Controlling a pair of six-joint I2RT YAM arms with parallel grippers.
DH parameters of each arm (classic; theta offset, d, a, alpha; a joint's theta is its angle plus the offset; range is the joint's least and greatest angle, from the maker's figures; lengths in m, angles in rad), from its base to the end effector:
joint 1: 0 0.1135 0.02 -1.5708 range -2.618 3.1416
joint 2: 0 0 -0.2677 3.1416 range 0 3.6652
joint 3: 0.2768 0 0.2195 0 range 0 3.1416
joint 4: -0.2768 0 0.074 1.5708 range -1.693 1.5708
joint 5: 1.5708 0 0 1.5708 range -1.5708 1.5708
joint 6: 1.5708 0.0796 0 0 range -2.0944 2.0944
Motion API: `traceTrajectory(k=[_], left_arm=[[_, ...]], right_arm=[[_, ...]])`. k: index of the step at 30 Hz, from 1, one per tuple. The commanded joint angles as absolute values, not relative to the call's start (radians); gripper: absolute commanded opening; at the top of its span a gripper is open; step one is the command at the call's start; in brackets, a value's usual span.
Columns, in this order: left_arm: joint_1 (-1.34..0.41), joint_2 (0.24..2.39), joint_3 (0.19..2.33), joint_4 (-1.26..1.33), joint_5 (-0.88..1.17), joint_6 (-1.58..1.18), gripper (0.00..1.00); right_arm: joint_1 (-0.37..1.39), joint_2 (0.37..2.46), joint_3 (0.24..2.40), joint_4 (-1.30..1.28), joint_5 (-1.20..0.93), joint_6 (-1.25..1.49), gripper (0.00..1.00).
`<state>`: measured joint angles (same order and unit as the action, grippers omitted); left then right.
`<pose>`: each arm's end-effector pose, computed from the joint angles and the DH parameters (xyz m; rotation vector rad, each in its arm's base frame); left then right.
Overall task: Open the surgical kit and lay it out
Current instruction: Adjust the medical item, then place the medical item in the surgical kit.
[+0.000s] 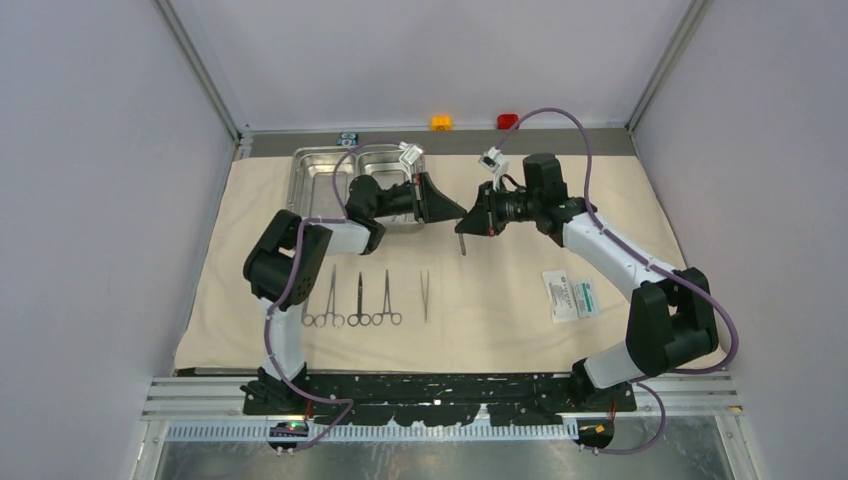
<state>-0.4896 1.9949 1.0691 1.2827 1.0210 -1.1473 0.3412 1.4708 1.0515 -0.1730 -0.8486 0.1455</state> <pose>0.3329 -0.2543 0.2652 0.5857 1.6052 -1.9075 0.2774 0.1619 0.2780 -0.7098 2.0463 1.1934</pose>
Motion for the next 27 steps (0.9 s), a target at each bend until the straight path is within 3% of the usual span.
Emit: traceTrajectory(k=[1, 5, 10, 17, 22, 27], left_arm=[[-0.482, 1.996, 1.074, 1.336, 1.032, -1.12, 0.05], [-0.446, 1.952, 1.06, 1.222, 1.028, -1.014, 0.26], [-0.395, 1.826, 1.034, 0.92, 1.02, -0.714, 0.53], [-0.361, 1.638, 1.182, 0.122, 0.816, -0.125, 0.6], [-0.332, 1.618, 1.269, -0.063, 0.68, -0.04, 0.59], [-0.33, 1.594, 1.261, -0.113, 0.623, -0.023, 0.6]], right_arm=[[0.345, 1.457, 1.042, -0.125, -0.831, 0.166, 0.01], [0.354, 1.442, 1.032, -0.165, -0.731, 0.177, 0.01], [0.424, 1.444, 1.007, -0.247, -0.424, 0.216, 0.01], [0.574, 1.47, 1.009, -0.287, -0.197, 0.402, 0.01], [0.656, 1.534, 1.025, -0.304, -0.119, 0.586, 0.0], [0.744, 1.58, 1.085, -0.377, -0.066, 0.597, 0.0]])
